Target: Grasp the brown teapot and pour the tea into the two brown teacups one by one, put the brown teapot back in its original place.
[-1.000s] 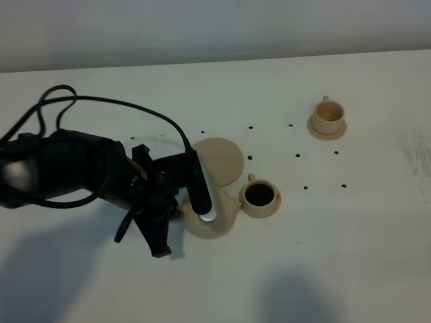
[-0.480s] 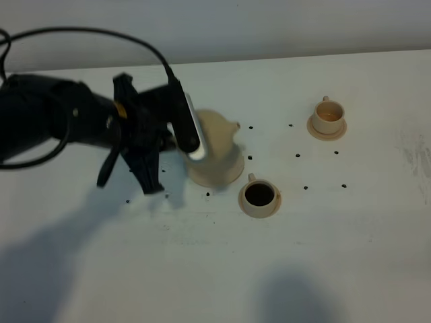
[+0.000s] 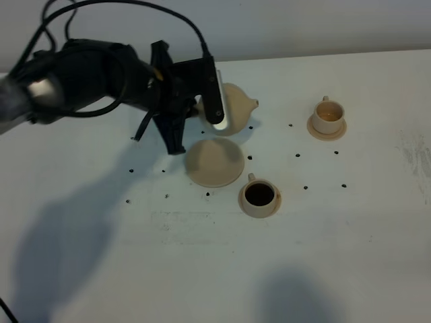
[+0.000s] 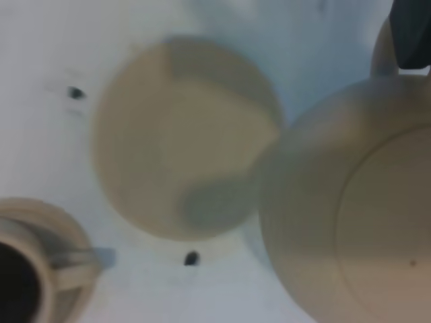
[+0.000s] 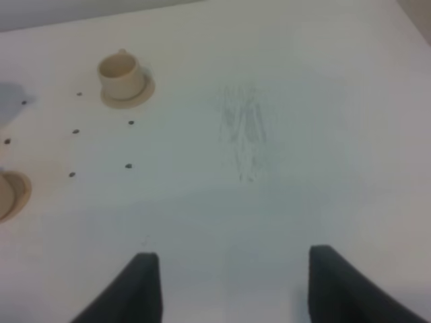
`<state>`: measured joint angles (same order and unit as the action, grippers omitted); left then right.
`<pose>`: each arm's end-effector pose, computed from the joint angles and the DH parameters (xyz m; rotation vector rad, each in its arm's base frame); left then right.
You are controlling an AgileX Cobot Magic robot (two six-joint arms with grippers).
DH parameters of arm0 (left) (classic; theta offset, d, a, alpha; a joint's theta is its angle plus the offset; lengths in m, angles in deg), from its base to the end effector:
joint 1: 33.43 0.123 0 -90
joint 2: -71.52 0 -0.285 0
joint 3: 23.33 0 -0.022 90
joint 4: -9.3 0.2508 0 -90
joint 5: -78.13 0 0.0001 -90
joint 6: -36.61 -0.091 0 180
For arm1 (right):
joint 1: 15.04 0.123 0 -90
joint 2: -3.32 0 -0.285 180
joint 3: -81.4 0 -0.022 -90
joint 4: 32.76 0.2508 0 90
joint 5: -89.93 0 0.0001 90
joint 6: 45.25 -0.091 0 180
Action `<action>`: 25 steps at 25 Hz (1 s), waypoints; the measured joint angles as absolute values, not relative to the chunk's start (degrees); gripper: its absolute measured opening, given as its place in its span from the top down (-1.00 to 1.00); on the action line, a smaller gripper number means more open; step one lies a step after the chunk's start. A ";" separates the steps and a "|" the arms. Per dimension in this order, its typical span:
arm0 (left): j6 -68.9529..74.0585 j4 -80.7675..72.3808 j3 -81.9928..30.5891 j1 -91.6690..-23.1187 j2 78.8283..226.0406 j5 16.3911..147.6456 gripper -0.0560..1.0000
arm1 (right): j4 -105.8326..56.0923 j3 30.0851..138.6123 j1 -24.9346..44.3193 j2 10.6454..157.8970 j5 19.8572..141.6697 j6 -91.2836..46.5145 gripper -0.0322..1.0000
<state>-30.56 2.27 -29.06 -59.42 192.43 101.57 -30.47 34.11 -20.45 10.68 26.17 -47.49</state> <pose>0.3962 -0.1981 0.2126 1.6824 1.7493 0.2182 -0.0105 0.0043 0.2792 0.1340 2.0617 0.0138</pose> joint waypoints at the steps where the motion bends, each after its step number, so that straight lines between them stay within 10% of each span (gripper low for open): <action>1: -31.18 2.20 -30.59 -59.42 193.68 101.57 0.72 | -30.47 34.11 -20.45 10.68 26.17 -47.49 0.03; 25: -35.94 2.07 -53.56 -64.93 210.10 102.53 0.72 | -30.47 34.11 -20.45 10.68 26.17 -47.49 0.03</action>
<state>-35.94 2.07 -53.56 -64.93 210.10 102.53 -30.47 34.11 -20.45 10.68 26.17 -47.49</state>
